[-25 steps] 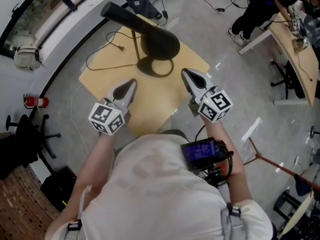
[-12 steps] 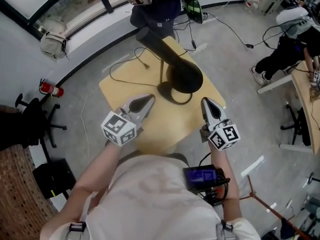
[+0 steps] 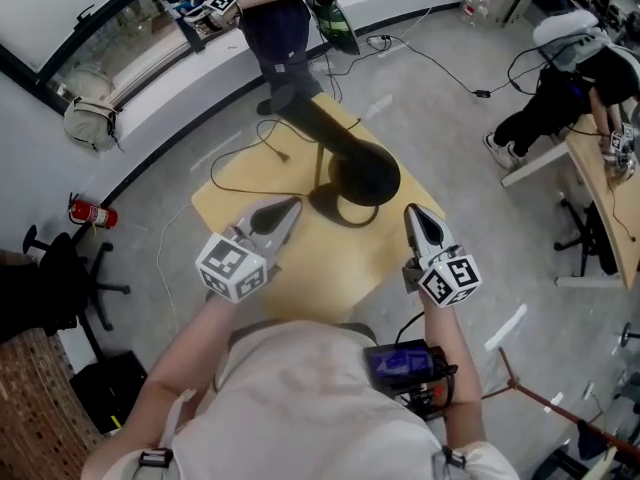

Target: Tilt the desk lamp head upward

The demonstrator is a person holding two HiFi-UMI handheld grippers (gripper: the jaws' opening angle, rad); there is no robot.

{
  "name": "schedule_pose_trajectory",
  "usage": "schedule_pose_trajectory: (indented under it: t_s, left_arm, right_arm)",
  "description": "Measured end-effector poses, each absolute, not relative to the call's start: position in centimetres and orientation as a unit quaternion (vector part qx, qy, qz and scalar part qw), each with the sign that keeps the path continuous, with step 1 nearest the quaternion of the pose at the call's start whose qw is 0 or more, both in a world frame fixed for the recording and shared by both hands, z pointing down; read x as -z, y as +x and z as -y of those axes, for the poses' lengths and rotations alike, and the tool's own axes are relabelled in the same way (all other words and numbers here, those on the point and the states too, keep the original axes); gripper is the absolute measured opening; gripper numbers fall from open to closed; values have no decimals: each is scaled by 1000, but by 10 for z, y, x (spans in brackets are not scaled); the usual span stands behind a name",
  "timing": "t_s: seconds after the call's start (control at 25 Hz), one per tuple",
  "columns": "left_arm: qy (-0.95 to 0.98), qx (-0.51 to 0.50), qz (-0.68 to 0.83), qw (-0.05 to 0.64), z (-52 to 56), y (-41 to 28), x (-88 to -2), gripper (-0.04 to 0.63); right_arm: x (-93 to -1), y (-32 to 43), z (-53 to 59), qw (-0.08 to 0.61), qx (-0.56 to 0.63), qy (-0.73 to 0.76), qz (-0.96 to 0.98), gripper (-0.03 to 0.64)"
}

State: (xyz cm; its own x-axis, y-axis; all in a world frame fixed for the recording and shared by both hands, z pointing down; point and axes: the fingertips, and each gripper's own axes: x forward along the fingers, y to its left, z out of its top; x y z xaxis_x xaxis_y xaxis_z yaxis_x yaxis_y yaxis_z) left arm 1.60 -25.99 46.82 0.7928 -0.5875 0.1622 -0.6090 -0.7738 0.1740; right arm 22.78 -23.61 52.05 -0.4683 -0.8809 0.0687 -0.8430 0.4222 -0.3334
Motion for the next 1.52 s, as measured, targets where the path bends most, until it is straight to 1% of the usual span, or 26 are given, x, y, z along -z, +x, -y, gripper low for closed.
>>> schedule_pose_trajectory:
  t_s: [0.28,0.4,0.56,0.68,0.8,0.96,1.12,1.28,1.4,1.52]
  left_arm:
    - [939,-34,330,90,273,15,-444,13]
    - [941,-25,330,69,283,5,-425,18]
    - [944,-17,327,40,299,-10,-389,46]
    - [942,-23,334,17,311,-13,-365,82]
    - [939,-31,343,-10,320,-14,-342,116]
    - [942,-43,333,-34,332,-6,-319,174]
    - [948,-67,308,-42,343,8,-310,213]
    - [948,-100,299,-52,354,10,-309,224]
    - [946,-113,300,-54,356,15,-309,230]
    - [945,-119,299,-62,353,25,-309,230]
  right_arm:
    - [-520,235,245,66,169,-520,-835,12]
    - [-518,229,247,66,168,-522,-834,12]
    - [-513,223,251,77,164,-521,-834,12]
    - [-512,225,253,79,169,-522,-832,14]
    - [-511,227,254,84,178,-524,-829,32]
    - [-512,229,260,106,205,-523,-820,102]
    - [-515,231,266,139,248,-516,-808,174]
    - [-516,223,284,182,290,-497,-797,257]
    - [-523,224,291,202,324,-492,-782,281]
    - [-534,225,293,200,349,-489,-774,305]
